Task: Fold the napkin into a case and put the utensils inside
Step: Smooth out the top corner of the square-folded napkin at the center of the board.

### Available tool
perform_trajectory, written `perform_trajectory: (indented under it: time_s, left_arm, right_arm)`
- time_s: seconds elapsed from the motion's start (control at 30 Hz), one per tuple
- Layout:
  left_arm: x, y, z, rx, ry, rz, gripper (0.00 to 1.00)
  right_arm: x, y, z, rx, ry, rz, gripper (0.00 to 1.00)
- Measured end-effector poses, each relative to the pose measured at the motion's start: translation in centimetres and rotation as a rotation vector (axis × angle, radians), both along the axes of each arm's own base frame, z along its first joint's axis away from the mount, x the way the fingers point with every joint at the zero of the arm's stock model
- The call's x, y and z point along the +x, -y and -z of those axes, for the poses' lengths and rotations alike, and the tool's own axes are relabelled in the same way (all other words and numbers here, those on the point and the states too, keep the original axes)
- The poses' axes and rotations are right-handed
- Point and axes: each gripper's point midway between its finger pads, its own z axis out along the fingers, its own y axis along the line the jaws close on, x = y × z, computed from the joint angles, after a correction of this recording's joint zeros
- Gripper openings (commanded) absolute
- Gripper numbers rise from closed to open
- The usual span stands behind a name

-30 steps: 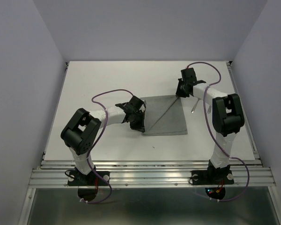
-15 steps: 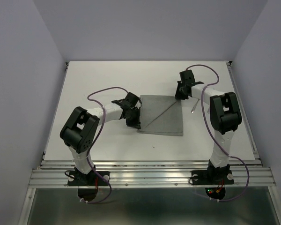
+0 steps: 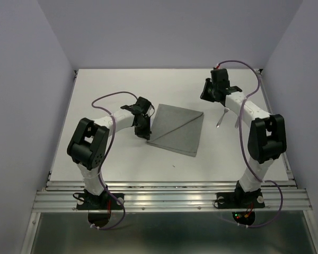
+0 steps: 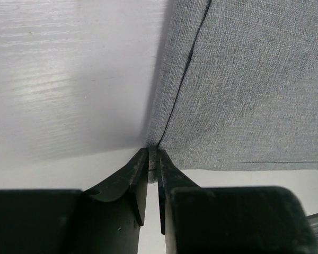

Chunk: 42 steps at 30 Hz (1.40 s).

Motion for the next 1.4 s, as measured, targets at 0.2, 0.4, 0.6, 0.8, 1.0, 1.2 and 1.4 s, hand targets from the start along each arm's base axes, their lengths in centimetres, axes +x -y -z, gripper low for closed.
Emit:
perform_trajectory:
  time_s: [0.2, 0.4, 0.6, 0.8, 1.0, 1.2, 1.4]
  left_arm:
    - [-0.3, -0.5, -1.5, 0.016, 0.012, 0.002, 0.05]
    - [-0.7, -0.4, -2.0, -0.005, 0.017, -0.001, 0.0]
    - [-2.0, 0.0, -1.6, -0.053, -0.008, 0.016, 0.0]
    - [-1.8, 0.4, -1.2, -0.071, -0.001, 0.018, 0.0]
    - [-1.7, 0.4, 0.5, -0.064, -0.02, 0.01, 0.0]
    - [-1.7, 0.4, 0.4, -0.064, -0.017, 0.007, 0.0]
    - [-1.2, 0.0, -0.1, -0.032, -0.005, 0.002, 0.0]
  right_arm:
    - [-0.1, 0.0, -4.9, 0.028, 0.104, -0.002, 0.27]
    - [-0.7, -0.2, -3.4, 0.033, 0.066, -0.012, 0.27]
    - [-0.9, -0.4, -2.8, 0.04, 0.048, -0.018, 0.27]
    - [-1.0, -0.7, -2.4, 0.05, 0.036, -0.026, 0.27]
    - [-1.0, -0.6, -2.2, 0.051, 0.032, -0.024, 0.27]
    - [-1.4, -0.6, -1.6, 0.048, 0.017, -0.024, 0.27]
    - [-1.7, -0.5, -1.0, 0.044, 0.004, -0.024, 0.25]
